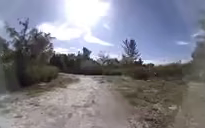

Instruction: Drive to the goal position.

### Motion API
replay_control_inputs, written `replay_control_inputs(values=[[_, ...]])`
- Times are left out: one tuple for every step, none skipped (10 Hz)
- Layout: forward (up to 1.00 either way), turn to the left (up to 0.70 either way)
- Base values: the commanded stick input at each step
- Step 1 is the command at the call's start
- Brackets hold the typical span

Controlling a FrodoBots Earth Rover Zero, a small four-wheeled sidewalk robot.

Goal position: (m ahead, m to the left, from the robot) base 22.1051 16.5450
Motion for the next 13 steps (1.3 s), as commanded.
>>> replay_control_inputs(values=[[0.85, 0.27], [0.85, 0.01], [0.85, 0.0], [0.85, 0.0], [0.85, 0.1], [0.85, 0.2], [0.85, 0.15], [0.85, 0.0], [0.85, 0.0], [0.85, 0.0], [0.85, 0.0], [0.85, 0.0], [0.85, 0.0]])
